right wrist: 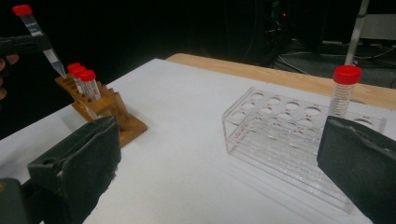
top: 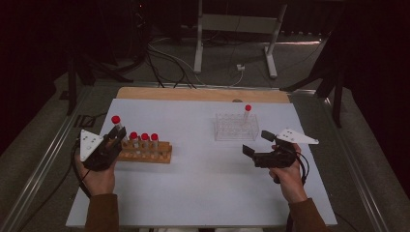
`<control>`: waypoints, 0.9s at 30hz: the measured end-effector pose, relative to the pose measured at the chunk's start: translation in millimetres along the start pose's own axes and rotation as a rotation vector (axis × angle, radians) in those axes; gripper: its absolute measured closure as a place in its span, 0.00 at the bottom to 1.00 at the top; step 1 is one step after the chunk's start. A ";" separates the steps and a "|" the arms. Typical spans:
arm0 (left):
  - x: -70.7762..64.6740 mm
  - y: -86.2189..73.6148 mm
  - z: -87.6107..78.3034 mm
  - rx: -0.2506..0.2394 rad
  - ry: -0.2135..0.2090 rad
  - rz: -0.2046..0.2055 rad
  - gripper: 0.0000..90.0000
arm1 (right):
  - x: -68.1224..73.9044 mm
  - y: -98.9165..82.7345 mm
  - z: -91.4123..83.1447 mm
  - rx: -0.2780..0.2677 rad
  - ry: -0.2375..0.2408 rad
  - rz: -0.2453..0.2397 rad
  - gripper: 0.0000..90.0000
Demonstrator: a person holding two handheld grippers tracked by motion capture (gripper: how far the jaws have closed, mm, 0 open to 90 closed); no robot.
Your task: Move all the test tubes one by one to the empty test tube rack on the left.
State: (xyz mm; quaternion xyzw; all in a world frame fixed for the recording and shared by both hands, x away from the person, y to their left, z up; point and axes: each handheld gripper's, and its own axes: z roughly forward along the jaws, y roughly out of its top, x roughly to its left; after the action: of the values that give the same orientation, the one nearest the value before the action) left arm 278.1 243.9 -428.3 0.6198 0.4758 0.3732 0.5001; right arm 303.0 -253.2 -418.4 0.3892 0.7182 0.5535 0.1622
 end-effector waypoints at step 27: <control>5.3 -20.3 12.9 0.062 0.025 -0.011 0.84 | -0.3 -1.1 0.4 0.002 0.008 0.000 0.00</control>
State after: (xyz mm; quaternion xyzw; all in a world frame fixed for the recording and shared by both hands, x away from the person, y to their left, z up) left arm 287.2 246.5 -451.0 0.6278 0.4968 0.3631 0.4767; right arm 303.1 -253.2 -419.6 0.3874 0.7192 0.5544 0.1590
